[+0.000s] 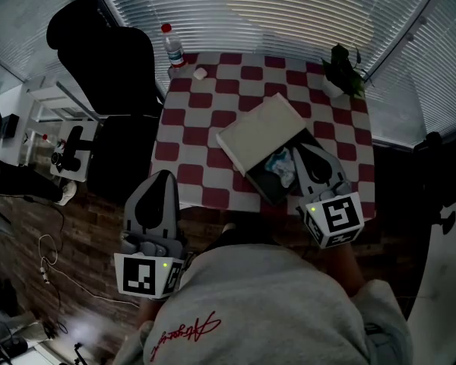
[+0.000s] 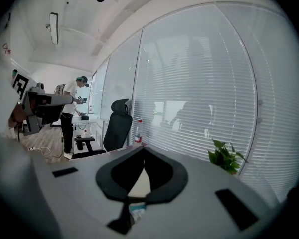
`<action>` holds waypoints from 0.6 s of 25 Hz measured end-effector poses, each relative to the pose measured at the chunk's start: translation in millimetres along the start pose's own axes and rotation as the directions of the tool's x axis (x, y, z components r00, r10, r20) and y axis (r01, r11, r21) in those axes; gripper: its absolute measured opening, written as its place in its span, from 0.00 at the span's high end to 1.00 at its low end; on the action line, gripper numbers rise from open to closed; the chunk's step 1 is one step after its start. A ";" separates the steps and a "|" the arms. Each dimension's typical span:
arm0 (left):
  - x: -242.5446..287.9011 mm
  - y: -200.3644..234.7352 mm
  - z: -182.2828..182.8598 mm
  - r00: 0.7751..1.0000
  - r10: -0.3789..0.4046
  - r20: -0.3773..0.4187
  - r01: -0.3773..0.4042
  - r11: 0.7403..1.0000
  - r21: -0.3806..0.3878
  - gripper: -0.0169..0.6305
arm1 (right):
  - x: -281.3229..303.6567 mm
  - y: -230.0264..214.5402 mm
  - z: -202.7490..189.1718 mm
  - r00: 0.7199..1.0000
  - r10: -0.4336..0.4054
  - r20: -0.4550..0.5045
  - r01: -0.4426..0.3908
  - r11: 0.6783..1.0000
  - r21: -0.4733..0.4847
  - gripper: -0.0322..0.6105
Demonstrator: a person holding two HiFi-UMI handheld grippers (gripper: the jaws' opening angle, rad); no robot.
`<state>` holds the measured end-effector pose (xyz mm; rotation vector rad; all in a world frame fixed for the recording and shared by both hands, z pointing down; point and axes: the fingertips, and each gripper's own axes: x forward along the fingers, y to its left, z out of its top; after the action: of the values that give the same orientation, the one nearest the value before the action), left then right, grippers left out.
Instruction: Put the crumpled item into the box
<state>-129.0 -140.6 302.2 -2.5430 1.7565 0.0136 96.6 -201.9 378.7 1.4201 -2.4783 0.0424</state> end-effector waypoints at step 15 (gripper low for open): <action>2.8 1.0 2.0 1.000 -0.003 0.002 0.003 1.000 0.008 0.94 | -10.1 0.6 24.7 0.997 0.022 0.072 -0.022 1.000 0.007 0.93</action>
<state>-128.9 -143.4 300.0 -2.5391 1.7477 0.0088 95.2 -197.1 352.5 1.4218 -2.5545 0.0049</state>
